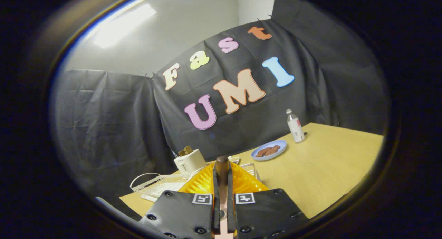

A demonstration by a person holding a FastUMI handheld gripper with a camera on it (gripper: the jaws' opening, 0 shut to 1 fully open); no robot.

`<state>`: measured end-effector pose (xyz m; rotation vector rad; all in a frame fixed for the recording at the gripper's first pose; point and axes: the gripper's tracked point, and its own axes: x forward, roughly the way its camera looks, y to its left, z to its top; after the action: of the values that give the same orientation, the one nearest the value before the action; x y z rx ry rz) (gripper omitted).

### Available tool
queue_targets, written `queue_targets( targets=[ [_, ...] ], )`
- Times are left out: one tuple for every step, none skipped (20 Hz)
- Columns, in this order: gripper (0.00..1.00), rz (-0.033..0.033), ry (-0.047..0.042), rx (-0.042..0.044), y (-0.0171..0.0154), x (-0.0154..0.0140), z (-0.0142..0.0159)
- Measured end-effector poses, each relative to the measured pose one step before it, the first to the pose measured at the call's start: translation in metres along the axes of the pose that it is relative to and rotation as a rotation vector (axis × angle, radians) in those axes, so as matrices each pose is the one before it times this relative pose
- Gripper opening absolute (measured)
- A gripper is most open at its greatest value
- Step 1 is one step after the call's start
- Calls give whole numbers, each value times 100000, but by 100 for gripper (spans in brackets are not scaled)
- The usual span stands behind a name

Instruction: Take the plate from the dish rack, then take the spoon from the basket and place it into the plate.

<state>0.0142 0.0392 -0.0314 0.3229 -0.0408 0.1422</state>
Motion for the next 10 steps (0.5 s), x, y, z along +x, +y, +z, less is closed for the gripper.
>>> queue_targets(
  targets=[
    [10, -548, 263, 2233, -443, -135, -549],
    [10, 63, 884, 2416, -330, -46, -658],
    [10, 268, 975, 3193, -219, -29, -587],
    [10, 655, 1396, 3277, -132, -84, -581],
    [10, 730, 1245, 3193, -157, -34, -514],
    [10, 875, 1249, 2333, -76, 29, -417],
    [10, 334, 1446, 1295, -227, 20, -498],
    [10, 140, 894, 32, -209, -62, -445],
    [11, -602, 1119, -717, -306, 54, -335],
    [12, -584, 1671, -1090, -383, 74, -579]
  ],
)
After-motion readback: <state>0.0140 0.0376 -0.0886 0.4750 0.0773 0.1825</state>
